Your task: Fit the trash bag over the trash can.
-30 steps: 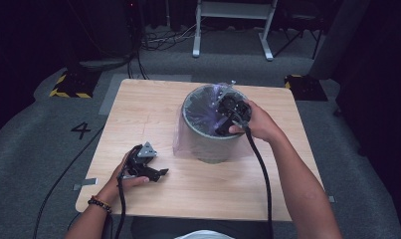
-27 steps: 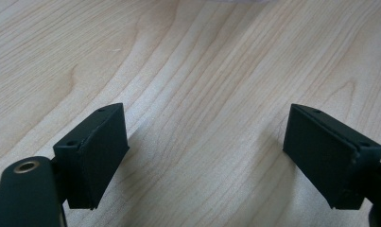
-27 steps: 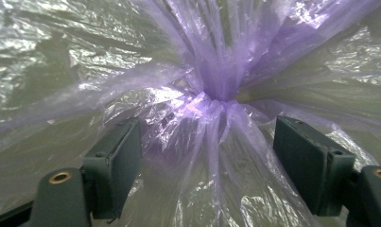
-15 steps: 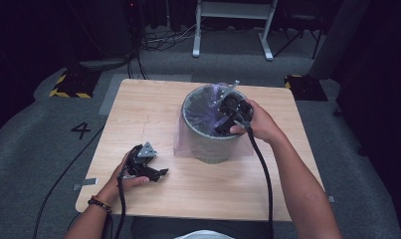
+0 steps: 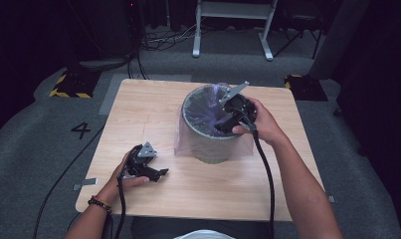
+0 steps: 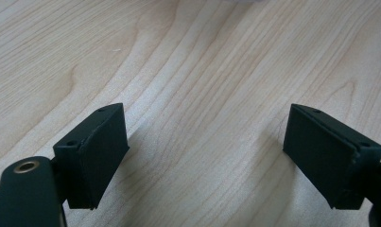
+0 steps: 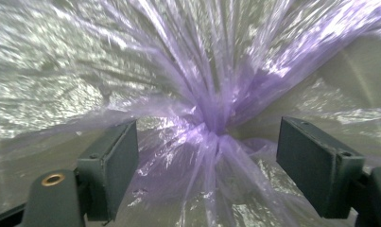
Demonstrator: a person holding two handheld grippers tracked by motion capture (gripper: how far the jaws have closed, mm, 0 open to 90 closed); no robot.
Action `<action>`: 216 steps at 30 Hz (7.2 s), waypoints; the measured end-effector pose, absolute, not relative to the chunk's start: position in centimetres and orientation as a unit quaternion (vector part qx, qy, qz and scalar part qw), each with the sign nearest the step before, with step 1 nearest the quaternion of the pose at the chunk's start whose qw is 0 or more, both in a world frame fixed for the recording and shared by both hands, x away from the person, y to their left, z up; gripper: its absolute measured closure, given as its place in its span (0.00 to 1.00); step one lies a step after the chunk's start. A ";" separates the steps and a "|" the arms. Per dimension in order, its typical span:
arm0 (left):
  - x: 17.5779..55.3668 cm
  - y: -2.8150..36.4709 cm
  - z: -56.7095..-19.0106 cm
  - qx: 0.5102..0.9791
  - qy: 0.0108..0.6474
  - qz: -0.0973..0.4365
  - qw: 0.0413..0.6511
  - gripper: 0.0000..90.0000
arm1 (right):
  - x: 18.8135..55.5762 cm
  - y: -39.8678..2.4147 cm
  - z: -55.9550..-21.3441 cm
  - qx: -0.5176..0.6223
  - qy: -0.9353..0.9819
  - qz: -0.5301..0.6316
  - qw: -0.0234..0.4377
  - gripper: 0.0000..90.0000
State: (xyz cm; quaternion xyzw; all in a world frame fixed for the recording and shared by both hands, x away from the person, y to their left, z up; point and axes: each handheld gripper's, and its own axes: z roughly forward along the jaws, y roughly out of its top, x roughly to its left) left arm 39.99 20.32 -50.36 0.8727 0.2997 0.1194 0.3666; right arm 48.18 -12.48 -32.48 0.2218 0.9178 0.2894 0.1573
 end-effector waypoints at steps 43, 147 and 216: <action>40.0 20.3 -50.4 0.873 0.299 0.120 0.366 0.16 | 43.9 -18.9 -30.7 0.193 0.849 0.454 0.192 0.22; 40.0 20.3 -50.3 0.873 0.299 0.121 0.366 0.16 | 37.9 -24.9 -44.8 0.264 0.887 0.323 0.198 0.22; 40.0 20.3 -50.3 0.873 0.299 0.119 0.366 0.16 | 36.9 -35.8 -50.3 0.461 0.790 0.349 0.205 0.17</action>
